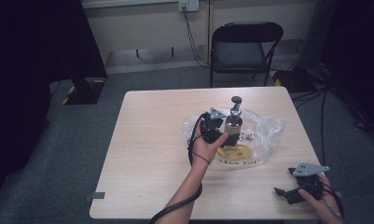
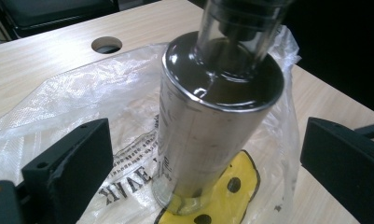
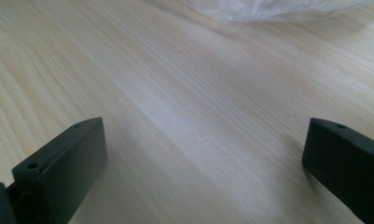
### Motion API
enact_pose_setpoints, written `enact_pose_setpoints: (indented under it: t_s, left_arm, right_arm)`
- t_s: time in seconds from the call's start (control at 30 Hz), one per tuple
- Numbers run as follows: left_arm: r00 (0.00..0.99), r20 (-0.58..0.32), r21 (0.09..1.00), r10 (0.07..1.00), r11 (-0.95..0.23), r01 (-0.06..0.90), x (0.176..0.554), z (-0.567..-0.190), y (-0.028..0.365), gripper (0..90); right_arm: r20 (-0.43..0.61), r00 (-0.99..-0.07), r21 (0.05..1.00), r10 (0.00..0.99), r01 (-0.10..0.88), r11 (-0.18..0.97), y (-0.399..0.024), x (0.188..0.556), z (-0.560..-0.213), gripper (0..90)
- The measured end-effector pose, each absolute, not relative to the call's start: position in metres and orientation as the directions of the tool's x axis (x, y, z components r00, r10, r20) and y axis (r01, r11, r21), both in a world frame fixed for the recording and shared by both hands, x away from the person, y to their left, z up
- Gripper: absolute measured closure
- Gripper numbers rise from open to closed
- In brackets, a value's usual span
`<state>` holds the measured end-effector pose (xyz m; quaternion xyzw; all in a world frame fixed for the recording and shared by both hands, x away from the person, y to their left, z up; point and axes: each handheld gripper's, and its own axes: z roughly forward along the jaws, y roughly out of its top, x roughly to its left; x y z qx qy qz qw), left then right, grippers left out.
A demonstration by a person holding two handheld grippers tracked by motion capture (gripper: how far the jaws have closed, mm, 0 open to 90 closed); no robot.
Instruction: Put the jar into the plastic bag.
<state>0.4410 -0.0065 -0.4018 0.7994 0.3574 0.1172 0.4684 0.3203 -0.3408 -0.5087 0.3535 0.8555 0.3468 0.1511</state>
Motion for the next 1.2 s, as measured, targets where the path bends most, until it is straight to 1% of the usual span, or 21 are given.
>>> enact_pose_setpoints:
  t_s: [0.23,0.57,1.2]
  left_arm:
    - [0.728,-0.134,0.829,0.672,-0.326,0.454,0.437,-0.397,0.004,1.9]
    - [0.742,-0.135,0.842,0.656,-0.319,0.435,0.432,-0.391,0.025,2.0]
    - [0.736,-0.110,0.850,0.668,-0.321,0.418,0.421,-0.380,0.063,2.3]
  right_arm:
    - [-0.013,-0.704,0.700,0.710,0.500,0.510,-0.341,0.320,-0.509,0.0]
    - [-0.014,-0.705,0.700,0.710,0.499,0.510,-0.341,0.320,-0.509,0.0]
    - [-0.014,-0.705,0.701,0.709,0.499,0.510,-0.341,0.320,-0.509,0.0]
